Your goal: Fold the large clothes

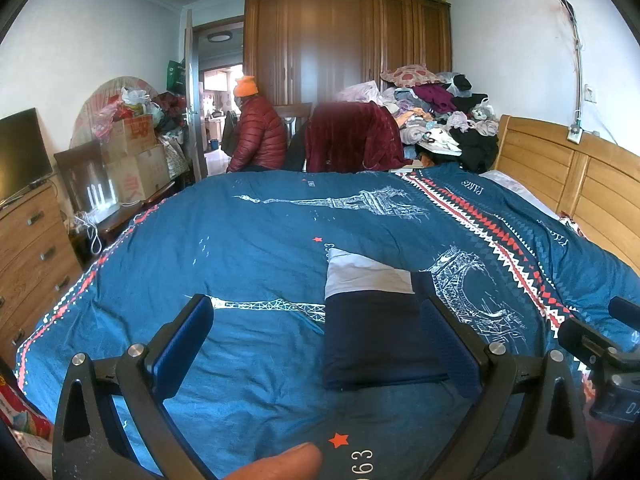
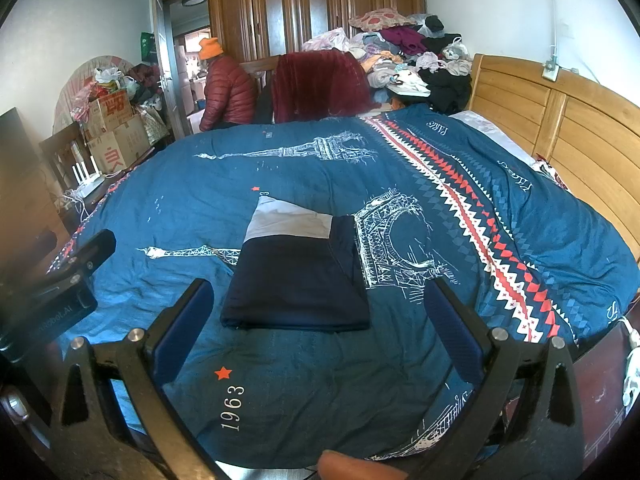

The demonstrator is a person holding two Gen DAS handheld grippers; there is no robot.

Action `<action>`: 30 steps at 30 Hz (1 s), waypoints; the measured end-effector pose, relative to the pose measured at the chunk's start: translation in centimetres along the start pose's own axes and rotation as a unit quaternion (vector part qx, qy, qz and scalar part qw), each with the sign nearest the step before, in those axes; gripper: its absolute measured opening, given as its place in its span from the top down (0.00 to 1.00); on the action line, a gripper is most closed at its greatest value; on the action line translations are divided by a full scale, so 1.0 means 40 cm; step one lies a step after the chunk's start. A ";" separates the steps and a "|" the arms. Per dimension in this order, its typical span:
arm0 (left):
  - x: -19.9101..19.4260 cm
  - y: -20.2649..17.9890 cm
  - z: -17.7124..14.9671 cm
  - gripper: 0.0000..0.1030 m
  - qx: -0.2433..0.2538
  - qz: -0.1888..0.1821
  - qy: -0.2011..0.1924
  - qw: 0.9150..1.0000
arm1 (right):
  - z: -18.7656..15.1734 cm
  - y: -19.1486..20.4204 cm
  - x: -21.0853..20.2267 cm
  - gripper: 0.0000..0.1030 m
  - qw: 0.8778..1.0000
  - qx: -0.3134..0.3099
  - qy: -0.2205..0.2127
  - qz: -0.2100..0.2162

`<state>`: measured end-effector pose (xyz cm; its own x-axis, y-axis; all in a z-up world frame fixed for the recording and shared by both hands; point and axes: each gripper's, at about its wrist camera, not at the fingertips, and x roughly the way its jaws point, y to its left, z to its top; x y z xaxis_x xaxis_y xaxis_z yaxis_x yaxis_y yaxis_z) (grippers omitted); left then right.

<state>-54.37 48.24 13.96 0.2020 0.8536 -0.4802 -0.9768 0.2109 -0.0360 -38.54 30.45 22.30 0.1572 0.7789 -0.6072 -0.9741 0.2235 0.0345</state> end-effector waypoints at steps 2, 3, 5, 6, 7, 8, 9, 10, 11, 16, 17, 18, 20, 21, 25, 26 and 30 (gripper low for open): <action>0.000 0.000 0.000 0.00 0.000 0.000 0.000 1.000 | 0.000 0.000 0.000 0.00 1.000 0.000 0.000 0.000; 0.000 -0.001 0.000 0.00 0.000 0.000 0.000 1.000 | 0.001 0.000 0.000 0.00 1.000 0.000 0.000 -0.001; -0.001 0.002 0.000 0.00 0.000 0.000 0.000 1.000 | 0.002 -0.001 0.001 0.00 1.000 0.000 0.000 0.000; -0.001 0.000 0.000 0.00 0.000 0.000 0.000 1.000 | 0.002 -0.001 0.001 0.00 1.000 0.000 0.000 -0.001; 0.000 -0.001 0.001 0.00 0.000 0.000 0.000 1.000 | 0.002 -0.001 0.001 0.00 1.000 0.001 0.000 -0.001; 0.000 -0.001 0.001 0.00 0.000 0.000 0.000 1.000 | 0.003 -0.002 0.002 0.00 1.000 0.001 0.000 -0.001; 0.000 -0.001 0.001 0.00 0.000 0.000 0.000 1.000 | 0.003 -0.002 0.002 0.00 1.000 0.001 0.000 -0.001; 0.000 -0.002 0.001 0.00 0.000 0.000 0.000 1.000 | 0.003 0.000 0.005 0.00 1.000 0.001 0.001 -0.001; -0.001 0.001 0.001 0.00 0.001 0.000 0.000 1.000 | 0.003 0.002 0.006 0.00 1.000 0.001 0.000 -0.001; -0.004 0.014 -0.006 0.00 0.002 0.000 -0.001 1.000 | 0.004 0.001 0.006 0.00 1.000 0.002 -0.001 -0.001; -0.005 0.015 -0.006 0.00 0.003 0.000 -0.001 1.000 | 0.005 -0.002 0.008 0.00 1.000 0.002 0.000 -0.001; -0.003 0.016 -0.005 0.00 0.004 0.000 -0.001 1.000 | 0.004 0.000 0.007 0.00 1.000 0.002 0.000 -0.001; -0.005 0.020 -0.006 0.00 0.004 0.000 -0.001 1.000 | 0.006 -0.004 0.008 0.00 1.000 0.001 0.000 0.000; -0.004 0.014 -0.005 0.00 0.003 0.000 -0.001 1.000 | 0.006 -0.004 0.008 0.00 1.000 0.002 0.000 -0.001; -0.005 0.023 -0.008 0.00 0.004 0.000 0.000 1.000 | 0.006 -0.001 0.008 0.00 1.000 0.001 0.000 -0.003; -0.004 0.016 -0.005 0.00 0.004 0.000 0.000 1.000 | 0.006 -0.003 0.009 0.00 1.000 0.001 0.000 -0.004; -0.004 0.013 -0.004 0.00 0.004 0.000 -0.001 1.000 | 0.002 -0.005 0.009 0.00 1.000 -0.003 0.000 -0.020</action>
<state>-54.92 48.13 13.86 0.2022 0.8546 -0.4782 -0.9762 0.2151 -0.0284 -38.25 30.73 22.14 0.1961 0.7698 -0.6074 -0.9679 0.2513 0.0060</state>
